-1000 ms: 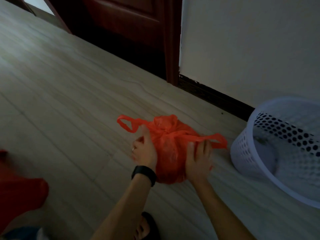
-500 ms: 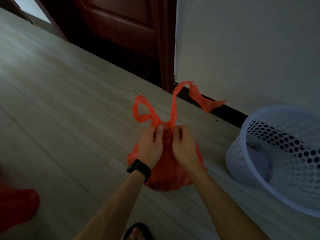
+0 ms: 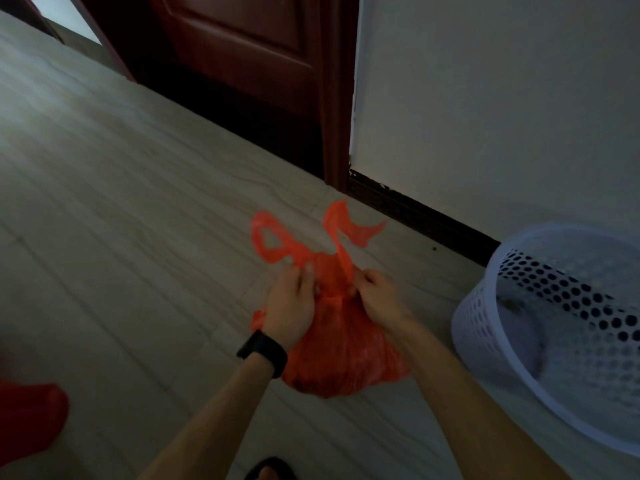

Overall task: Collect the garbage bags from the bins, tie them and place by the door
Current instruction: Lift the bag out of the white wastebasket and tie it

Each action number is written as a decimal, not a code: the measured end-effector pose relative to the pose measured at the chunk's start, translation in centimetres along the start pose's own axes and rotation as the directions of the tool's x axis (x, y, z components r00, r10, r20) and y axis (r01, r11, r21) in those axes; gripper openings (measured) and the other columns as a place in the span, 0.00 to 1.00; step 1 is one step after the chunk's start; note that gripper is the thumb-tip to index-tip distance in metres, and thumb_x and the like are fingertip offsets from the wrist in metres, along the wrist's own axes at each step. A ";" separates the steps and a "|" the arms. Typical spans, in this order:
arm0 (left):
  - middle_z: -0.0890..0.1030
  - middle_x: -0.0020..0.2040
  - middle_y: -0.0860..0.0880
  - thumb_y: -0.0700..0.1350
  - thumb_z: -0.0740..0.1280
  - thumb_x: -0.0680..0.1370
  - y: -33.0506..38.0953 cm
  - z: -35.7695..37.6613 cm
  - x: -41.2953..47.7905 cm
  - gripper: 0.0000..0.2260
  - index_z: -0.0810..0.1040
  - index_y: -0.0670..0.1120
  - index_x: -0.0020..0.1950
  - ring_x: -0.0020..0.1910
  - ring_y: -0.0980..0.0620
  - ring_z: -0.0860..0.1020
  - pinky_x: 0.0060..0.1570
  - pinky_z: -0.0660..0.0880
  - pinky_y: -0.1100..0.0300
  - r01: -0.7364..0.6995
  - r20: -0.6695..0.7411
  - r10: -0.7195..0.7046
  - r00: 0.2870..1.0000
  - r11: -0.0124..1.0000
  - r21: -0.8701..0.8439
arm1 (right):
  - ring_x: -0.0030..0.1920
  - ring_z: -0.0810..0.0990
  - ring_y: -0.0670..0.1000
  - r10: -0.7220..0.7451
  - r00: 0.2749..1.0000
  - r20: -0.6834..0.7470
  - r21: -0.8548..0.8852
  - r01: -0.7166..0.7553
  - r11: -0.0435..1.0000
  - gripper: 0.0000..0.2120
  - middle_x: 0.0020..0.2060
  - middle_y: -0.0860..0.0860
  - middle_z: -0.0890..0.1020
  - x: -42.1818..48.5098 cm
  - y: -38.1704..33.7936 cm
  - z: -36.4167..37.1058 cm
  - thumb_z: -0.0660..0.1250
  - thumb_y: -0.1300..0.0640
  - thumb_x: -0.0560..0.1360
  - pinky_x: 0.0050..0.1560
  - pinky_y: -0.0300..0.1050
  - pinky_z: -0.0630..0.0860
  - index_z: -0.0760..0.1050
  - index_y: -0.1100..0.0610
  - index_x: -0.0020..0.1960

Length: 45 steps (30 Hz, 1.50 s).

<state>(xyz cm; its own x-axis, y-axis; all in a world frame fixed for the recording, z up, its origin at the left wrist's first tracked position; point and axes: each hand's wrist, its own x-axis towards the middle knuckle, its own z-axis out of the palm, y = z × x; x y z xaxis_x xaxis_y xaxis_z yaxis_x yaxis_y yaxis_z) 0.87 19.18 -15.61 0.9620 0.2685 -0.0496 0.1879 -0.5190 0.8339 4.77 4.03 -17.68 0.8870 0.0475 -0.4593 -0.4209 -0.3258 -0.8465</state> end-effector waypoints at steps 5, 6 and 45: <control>0.81 0.47 0.44 0.53 0.52 0.82 1.8 -1.3 2.9 0.14 0.73 0.46 0.51 0.49 0.39 0.78 0.47 0.71 0.49 -0.475 0.381 0.294 0.877 0.659 0.583 | 0.28 0.77 0.40 -0.057 0.997 0.043 -0.103 0.061 0.993 0.14 0.30 0.46 0.83 0.5 -1.9 -0.3 0.64 0.55 0.79 0.32 0.41 0.71 0.82 0.54 0.37; 0.81 0.49 0.44 0.52 0.53 0.82 2.1 -1.3 3.3 0.13 0.73 0.47 0.53 0.50 0.40 0.79 0.48 0.71 0.49 -0.513 0.430 0.291 0.855 0.599 0.615 | 0.31 0.79 0.40 -0.064 0.996 0.063 -0.069 0.068 0.995 0.12 0.32 0.45 0.84 0.4 -2.1 -0.4 0.64 0.56 0.77 0.34 0.40 0.73 0.83 0.52 0.38; 0.82 0.50 0.46 0.48 0.72 0.69 2.1 -3.1 7.3 0.15 0.84 0.50 0.55 0.41 0.51 0.74 0.38 0.66 0.57 0.365 0.809 -0.210 0.550 0.931 -0.006 | 0.34 0.77 0.38 -0.328 0.929 -0.171 0.090 0.347 0.934 0.09 0.35 0.48 0.81 0.2 -1.6 -0.6 0.70 0.72 0.70 0.38 0.32 0.72 0.79 0.59 0.43</control>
<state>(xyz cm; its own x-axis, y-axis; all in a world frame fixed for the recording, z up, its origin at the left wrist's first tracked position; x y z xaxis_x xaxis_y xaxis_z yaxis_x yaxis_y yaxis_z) 7.70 22.55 -12.55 0.6496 -0.3997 -0.6467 0.5244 -0.3803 0.7618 5.69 4.00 -16.27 0.9947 -0.0102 -0.1027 -0.1026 -0.2028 -0.9738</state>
